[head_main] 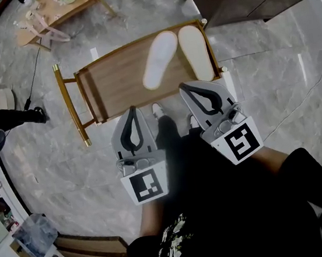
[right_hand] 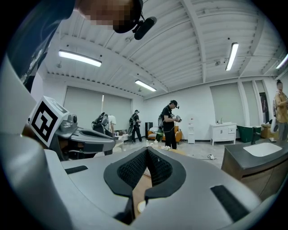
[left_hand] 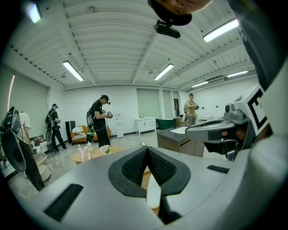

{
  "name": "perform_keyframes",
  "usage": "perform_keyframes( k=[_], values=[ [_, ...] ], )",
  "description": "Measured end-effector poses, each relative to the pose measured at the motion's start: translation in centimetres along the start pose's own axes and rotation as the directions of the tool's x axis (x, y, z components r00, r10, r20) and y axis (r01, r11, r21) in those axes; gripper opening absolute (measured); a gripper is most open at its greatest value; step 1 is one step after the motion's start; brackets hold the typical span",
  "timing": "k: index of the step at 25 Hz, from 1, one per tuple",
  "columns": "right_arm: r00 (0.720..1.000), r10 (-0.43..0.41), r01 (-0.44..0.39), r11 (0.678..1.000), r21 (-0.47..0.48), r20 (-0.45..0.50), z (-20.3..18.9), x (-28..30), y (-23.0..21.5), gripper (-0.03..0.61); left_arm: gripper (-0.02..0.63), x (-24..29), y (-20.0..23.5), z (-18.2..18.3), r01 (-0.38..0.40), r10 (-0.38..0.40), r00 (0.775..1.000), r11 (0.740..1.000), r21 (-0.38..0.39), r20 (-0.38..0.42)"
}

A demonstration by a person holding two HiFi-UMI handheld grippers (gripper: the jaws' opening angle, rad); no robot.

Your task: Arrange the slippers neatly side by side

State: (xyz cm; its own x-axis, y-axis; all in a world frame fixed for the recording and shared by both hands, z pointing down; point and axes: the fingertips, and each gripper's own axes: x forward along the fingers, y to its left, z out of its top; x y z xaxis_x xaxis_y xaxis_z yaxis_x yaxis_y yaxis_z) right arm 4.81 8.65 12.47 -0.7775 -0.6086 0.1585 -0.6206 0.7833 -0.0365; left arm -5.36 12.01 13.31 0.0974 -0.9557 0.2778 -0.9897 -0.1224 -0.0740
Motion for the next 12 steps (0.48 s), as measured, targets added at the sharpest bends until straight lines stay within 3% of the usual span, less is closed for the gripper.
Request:
perform_keyframes(
  k=[12],
  values=[
    [0.998,-0.062,0.062,0.998,-0.013,-0.02,0.8,4.7,-0.1,-0.002,0.0,3.4,3.3,0.4,0.096,-0.096,0.995,0.995,0.0,0.011]
  ],
)
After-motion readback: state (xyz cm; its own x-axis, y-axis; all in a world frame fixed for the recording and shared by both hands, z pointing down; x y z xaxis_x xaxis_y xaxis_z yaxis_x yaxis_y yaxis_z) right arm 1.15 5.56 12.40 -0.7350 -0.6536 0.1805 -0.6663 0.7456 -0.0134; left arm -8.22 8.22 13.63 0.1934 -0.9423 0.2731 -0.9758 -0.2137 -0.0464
